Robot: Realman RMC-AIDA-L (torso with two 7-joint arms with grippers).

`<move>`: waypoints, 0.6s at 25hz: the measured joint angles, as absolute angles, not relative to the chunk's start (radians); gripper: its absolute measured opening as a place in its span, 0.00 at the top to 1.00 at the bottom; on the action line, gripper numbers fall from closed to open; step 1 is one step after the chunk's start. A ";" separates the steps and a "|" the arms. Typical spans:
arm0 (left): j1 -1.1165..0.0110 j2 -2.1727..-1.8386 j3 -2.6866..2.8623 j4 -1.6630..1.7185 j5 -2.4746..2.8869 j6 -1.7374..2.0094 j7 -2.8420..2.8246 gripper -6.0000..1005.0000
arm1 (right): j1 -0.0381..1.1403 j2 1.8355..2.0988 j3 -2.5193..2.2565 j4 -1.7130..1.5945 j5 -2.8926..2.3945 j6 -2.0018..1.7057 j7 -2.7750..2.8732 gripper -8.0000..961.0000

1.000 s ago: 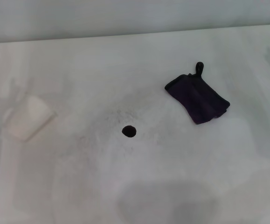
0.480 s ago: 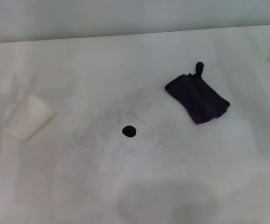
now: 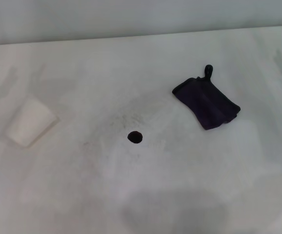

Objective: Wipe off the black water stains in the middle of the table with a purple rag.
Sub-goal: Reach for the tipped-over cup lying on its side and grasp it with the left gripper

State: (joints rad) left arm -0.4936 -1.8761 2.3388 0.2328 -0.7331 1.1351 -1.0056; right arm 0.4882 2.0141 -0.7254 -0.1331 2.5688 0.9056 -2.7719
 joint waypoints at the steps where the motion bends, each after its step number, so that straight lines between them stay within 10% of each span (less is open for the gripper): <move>1: -0.515 -1.848 2.339 0.206 -0.665 1.133 -1.095 0.11 | 0.491 2.014 -0.726 -0.133 2.569 0.904 -2.772 0.09; 8: -0.679 -1.763 2.419 0.034 -0.340 1.160 -1.435 0.12 | 0.500 2.015 -0.726 -0.137 2.569 0.891 -2.772 0.09; 15: -0.854 -1.822 2.765 -0.326 -0.361 1.283 -1.639 0.13 | 0.527 2.015 -0.726 -0.143 2.569 0.842 -2.772 0.09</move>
State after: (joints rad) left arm -0.8540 -1.8221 2.7649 -0.3258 -0.3609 1.2832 -1.6393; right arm 0.5266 2.0145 -0.7256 -0.1430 2.5695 0.8424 -2.7719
